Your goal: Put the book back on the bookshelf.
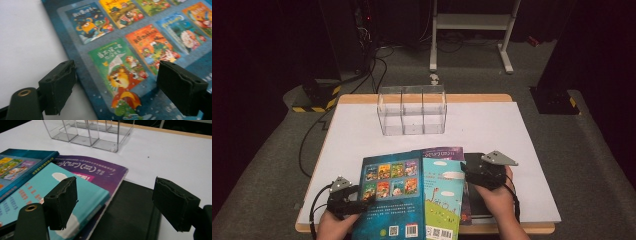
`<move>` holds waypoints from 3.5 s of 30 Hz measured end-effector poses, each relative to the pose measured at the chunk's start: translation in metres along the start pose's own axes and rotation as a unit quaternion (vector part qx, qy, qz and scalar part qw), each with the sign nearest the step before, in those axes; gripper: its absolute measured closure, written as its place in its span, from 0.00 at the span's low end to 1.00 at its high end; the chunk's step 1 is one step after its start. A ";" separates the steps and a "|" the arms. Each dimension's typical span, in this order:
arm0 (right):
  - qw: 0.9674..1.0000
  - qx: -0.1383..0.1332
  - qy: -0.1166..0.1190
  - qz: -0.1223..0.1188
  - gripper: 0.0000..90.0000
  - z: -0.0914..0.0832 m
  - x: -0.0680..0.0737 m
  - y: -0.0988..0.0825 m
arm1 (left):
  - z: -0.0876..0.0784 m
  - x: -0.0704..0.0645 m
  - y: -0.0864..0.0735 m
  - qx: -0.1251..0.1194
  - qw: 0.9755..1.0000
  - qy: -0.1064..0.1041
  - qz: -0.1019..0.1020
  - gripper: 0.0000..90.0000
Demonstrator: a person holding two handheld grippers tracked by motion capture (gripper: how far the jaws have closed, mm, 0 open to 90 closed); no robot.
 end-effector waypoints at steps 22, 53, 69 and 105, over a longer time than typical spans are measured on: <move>1.000 0.009 0.020 -0.017 0.25 -0.006 0.027 -0.007 | 0.014 -0.025 0.016 -0.011 0.998 -0.023 0.052 0.25; 0.999 0.010 0.022 -0.021 0.23 -0.014 0.035 -0.015 | 0.025 -0.025 0.023 -0.008 0.999 -0.027 0.020 0.23; 0.999 0.012 0.023 0.025 0.23 -0.039 0.028 -0.034 | 0.056 -0.082 0.053 -0.017 0.992 -0.086 0.091 0.25; 0.994 0.061 0.054 0.070 0.21 -0.012 0.025 -0.024 | 0.052 -0.088 0.046 -0.014 0.991 -0.120 0.064 0.32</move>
Point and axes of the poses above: each handheld gripper's, and its own axes: z roughly forward along the jaws, y roughly out of its top, x roughly to its left, the point moved 8 cm from there along z, roughly forward along the jaws, and after that the axes turned 2 degrees about -z, right-handed, at the moved point
